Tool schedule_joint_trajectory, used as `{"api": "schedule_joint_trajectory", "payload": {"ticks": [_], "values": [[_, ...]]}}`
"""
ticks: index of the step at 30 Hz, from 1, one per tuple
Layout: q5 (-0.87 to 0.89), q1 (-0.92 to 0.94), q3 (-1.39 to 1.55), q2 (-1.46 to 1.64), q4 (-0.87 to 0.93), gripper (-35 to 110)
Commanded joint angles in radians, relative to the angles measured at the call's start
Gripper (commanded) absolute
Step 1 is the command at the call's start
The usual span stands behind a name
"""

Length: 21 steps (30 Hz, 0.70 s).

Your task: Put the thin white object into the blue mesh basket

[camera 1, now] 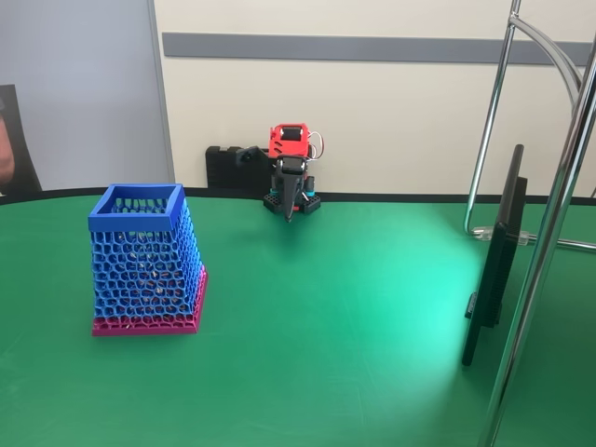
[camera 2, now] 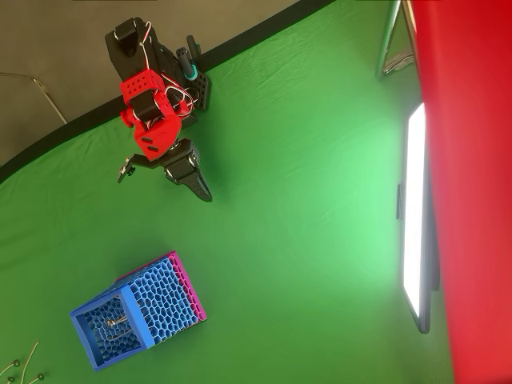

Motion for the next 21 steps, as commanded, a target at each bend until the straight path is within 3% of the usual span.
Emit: {"api": "schedule_joint_trajectory", "payload": {"ticks": [1,21], "values": [[0.009,0.002,0.008,0.015,0.009,0],[0.000,-0.011,0.008,0.015,0.017,1]]}}
